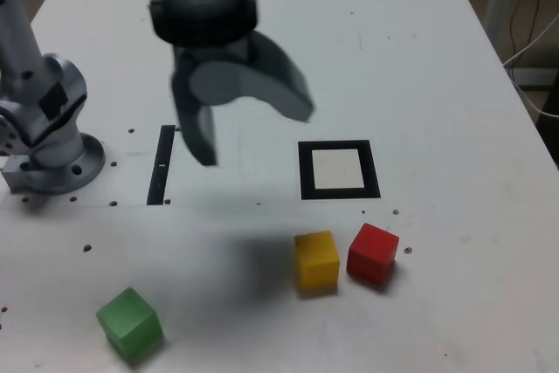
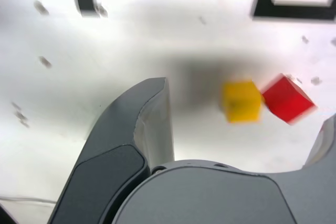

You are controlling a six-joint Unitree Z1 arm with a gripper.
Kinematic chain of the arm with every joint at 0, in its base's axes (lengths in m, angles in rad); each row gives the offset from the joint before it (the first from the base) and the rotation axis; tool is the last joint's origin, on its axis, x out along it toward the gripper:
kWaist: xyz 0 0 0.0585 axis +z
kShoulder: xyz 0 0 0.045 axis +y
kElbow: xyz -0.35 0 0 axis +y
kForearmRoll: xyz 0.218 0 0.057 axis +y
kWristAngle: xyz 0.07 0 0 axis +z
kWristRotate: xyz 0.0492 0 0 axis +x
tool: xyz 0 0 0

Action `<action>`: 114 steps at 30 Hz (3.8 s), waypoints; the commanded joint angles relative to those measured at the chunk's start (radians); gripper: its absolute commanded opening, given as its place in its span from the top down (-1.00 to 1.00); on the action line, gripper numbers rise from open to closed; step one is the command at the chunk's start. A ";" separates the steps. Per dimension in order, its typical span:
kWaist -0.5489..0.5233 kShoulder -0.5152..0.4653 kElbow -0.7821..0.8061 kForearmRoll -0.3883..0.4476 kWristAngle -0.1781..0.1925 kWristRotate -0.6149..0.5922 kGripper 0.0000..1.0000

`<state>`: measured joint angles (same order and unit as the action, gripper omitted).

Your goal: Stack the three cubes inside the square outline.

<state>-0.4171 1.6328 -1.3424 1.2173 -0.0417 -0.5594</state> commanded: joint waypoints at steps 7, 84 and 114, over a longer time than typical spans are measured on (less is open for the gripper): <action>-0.040 0.153 -0.265 0.006 0.008 -0.242 -0.99; -0.022 0.592 -0.440 -0.050 0.002 -0.638 0.08; 0.014 0.558 -0.425 -0.035 0.104 -0.516 0.50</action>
<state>-0.4128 2.2007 -1.7662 1.1795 0.0685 -1.1001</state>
